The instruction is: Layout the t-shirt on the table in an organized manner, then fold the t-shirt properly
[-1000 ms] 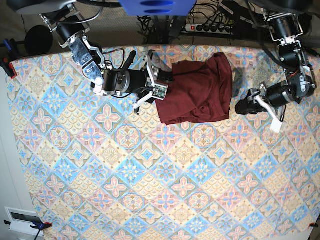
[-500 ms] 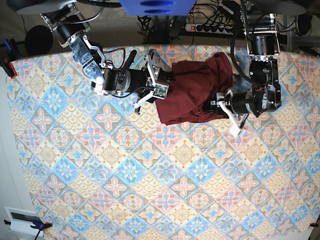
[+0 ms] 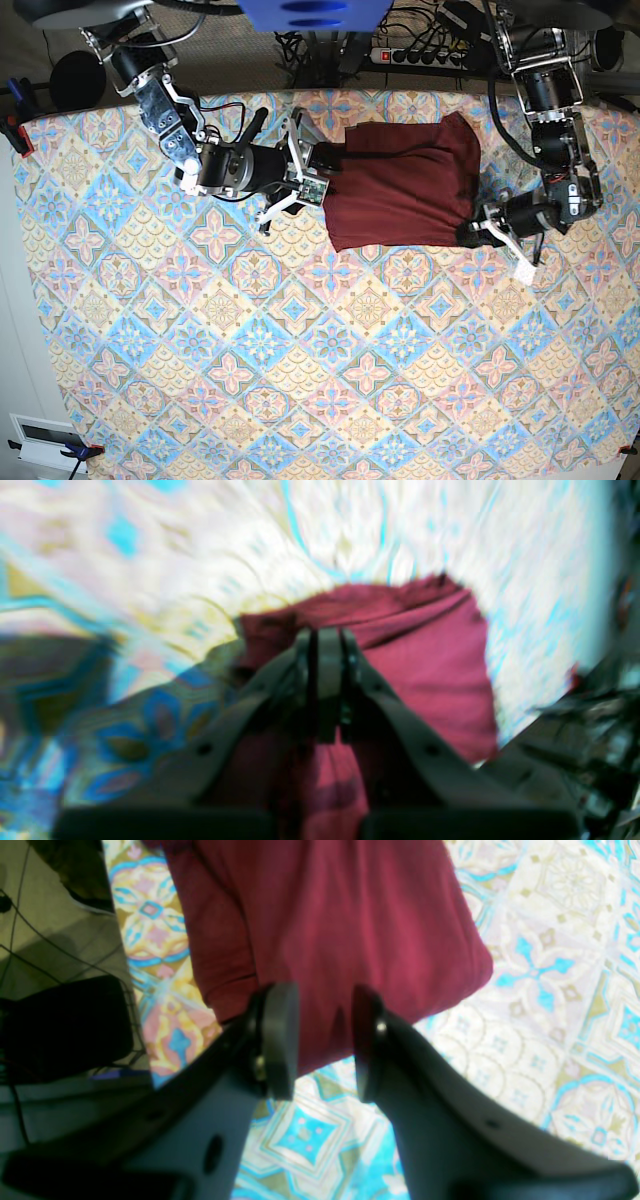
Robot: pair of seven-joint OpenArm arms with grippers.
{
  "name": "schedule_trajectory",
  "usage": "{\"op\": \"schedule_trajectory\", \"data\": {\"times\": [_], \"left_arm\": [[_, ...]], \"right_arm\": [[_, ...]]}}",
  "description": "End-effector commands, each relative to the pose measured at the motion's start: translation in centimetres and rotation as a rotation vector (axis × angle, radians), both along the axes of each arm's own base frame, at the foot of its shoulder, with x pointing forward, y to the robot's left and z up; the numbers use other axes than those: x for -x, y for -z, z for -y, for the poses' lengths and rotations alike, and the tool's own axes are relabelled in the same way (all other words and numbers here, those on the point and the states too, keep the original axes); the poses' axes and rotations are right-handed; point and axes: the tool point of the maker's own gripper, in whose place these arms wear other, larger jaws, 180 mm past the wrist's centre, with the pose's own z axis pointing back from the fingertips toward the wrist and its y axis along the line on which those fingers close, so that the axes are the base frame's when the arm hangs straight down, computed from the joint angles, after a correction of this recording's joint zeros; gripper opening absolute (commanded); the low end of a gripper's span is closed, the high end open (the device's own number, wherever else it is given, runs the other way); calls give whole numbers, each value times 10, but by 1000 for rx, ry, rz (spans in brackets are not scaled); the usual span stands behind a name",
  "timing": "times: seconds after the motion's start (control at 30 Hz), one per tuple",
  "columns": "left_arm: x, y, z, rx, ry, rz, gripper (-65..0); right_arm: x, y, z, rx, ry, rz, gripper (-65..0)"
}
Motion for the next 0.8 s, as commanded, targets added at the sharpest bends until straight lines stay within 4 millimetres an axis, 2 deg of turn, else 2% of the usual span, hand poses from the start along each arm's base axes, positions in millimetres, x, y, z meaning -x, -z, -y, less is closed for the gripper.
{"op": "schedule_trajectory", "data": {"times": [0.0,0.2,0.3,0.47,0.57,0.6,0.63,0.77], "left_arm": [[-10,-16,-3,9,-8,56,-649],[-10,-13,-4,10,-17,51,-643],[-11,-7,8,14,-16,42,-635],[-11,3,16,-1,-41,6,-502],[-9,-5,20,35,-48,17,-417],[-4,-7,22,58,-48,24,-386],[0,-15,15,64,-56,47,-358],[26,-27,15,80,-22,57,-292]], "right_arm": [[-4,-12,-5,-43,-8,22,-475],[-1,-7,-5,-37,-11,6,-474],[8,-9,-14,-46,-45,7,-473],[14,-14,-20,-56,-71,18,-472],[10,-10,-16,-17,-66,43,-474],[8,-6,-13,19,-67,65,-475],[6,-4,-12,44,-66,87,-475],[7,0,-21,90,-87,133,-475]]}}
